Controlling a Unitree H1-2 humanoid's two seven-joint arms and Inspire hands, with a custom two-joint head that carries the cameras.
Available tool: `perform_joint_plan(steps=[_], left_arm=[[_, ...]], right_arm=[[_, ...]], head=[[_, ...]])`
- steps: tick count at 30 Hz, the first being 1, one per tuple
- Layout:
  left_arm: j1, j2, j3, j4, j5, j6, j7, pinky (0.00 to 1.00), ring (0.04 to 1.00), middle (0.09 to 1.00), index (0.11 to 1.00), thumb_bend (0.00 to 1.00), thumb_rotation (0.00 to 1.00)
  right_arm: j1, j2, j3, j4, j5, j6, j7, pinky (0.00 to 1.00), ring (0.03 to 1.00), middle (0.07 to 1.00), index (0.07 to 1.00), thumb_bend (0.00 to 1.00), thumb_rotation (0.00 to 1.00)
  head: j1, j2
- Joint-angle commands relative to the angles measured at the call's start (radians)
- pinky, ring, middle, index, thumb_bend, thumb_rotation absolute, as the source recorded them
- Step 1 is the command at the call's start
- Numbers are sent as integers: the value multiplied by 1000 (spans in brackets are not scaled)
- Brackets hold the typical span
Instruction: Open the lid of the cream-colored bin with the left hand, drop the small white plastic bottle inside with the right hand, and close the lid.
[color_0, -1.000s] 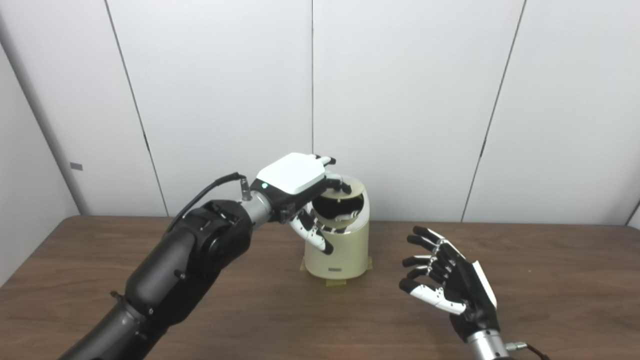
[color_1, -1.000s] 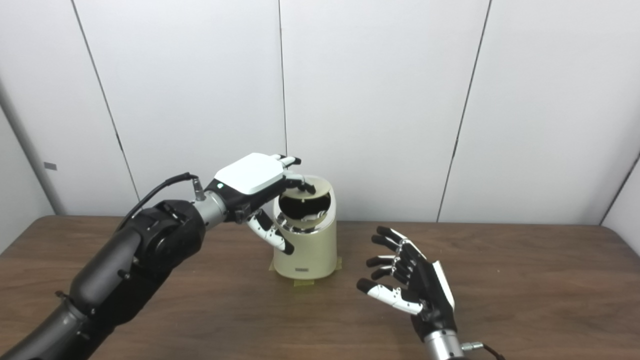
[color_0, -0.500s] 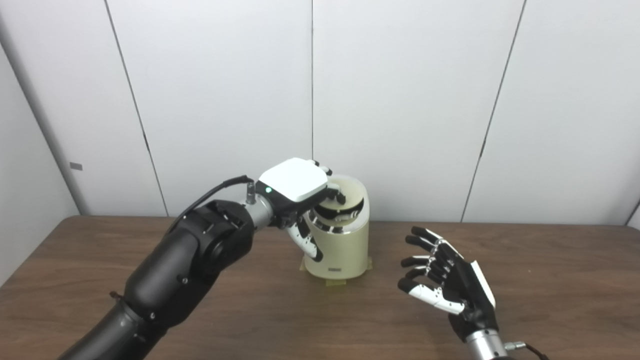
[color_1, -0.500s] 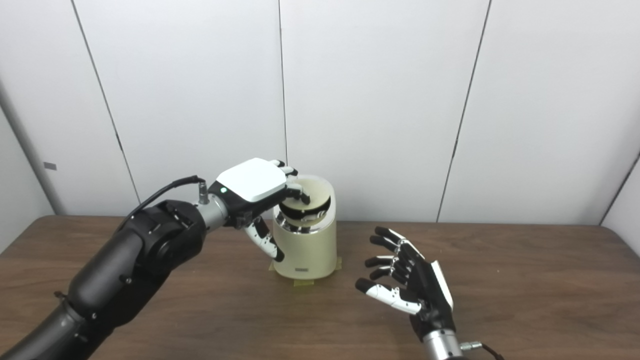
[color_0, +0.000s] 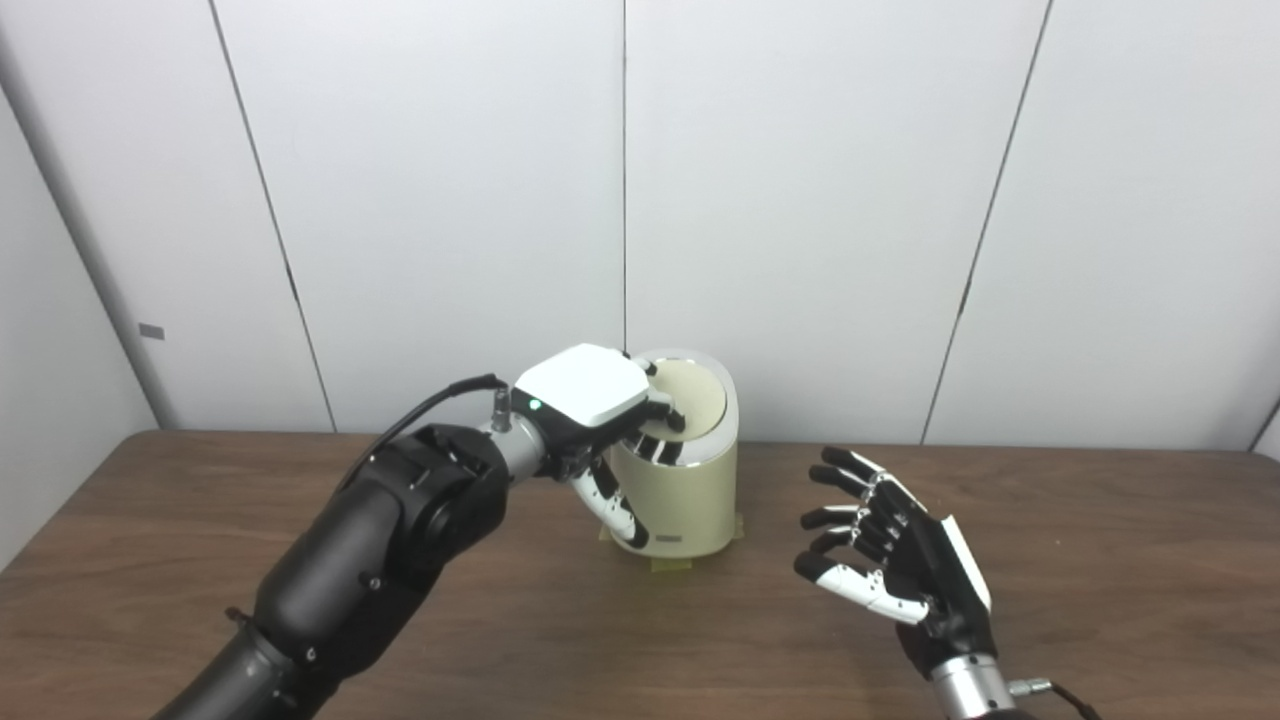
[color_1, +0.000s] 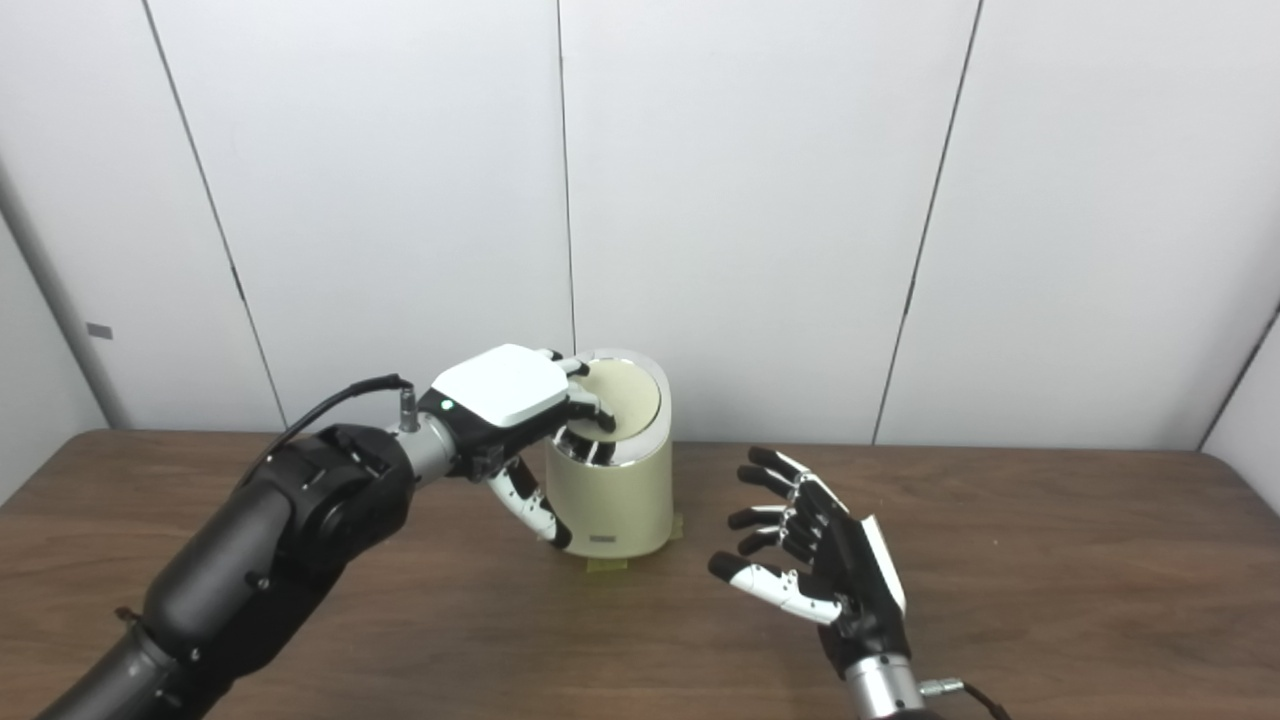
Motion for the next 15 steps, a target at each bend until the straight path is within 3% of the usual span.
perform_joint_plan(steps=[1, 10, 15], left_arm=[[-14, -7, -3, 28, 23, -2, 27, 1000, 995, 846, 851, 1000, 356], [3, -25, -23, 114, 15, -19, 86, 1000, 1000, 890, 912, 991, 344], [11, -16, -20, 96, 2, -18, 89, 1000, 1000, 886, 911, 982, 350]], right_arm=[[-22, 2, -1, -45, -6, -3, -8, 458, 593, 774, 791, 855, 288], [-21, -1, -2, -50, -10, 0, -9, 458, 592, 772, 798, 827, 286], [-21, -2, -3, -50, -12, 0, -11, 455, 592, 768, 794, 829, 292]], head=[[-1, 2], [-6, 5], [-6, 6]])
